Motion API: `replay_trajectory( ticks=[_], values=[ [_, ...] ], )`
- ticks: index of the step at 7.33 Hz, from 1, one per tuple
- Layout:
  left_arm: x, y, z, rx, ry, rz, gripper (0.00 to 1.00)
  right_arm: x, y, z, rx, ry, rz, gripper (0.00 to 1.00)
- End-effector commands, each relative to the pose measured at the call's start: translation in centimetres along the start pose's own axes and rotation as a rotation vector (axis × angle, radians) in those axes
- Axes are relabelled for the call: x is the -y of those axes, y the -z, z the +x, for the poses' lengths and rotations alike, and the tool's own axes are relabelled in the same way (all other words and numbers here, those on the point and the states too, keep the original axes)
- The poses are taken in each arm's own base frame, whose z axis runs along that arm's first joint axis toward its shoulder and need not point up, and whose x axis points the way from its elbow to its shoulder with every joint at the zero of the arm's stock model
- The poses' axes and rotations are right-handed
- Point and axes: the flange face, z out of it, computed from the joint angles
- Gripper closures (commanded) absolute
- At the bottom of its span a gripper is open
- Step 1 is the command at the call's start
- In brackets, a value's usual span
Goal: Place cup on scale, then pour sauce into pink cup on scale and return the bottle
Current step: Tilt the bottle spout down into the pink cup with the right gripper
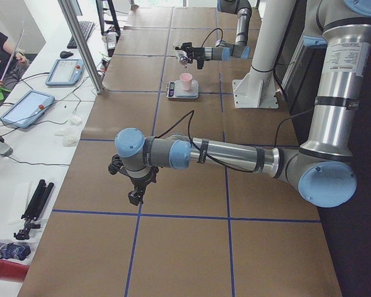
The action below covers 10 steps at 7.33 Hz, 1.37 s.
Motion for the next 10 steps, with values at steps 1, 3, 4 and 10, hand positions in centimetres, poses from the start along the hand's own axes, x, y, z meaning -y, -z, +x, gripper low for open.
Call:
replay_trajectory(
  ticks=[1, 3, 4, 10],
  values=[
    [0.03, 0.02, 0.0, 0.0, 0.001, 0.0, 0.0, 0.08, 0.09, 0.16, -0.007, 0.013, -0.001, 1.0],
    [0.03, 0.14, 0.0, 0.001, -0.001, 0.002, 0.0, 0.14, 0.1, 0.25, -0.007, 0.009, 0.0, 1.0],
    [0.05, 0.19, 0.05, 0.001, 0.0, 0.003, 0.0, 0.21, 0.12, 0.42, -0.007, 0.003, 0.001, 1.0],
    [0.49, 0.63, 0.24, 0.004, -0.007, 0.011, 0.0, 0.32, 0.21, 0.44, -0.003, -0.019, 0.004, 1.0]
  ],
)
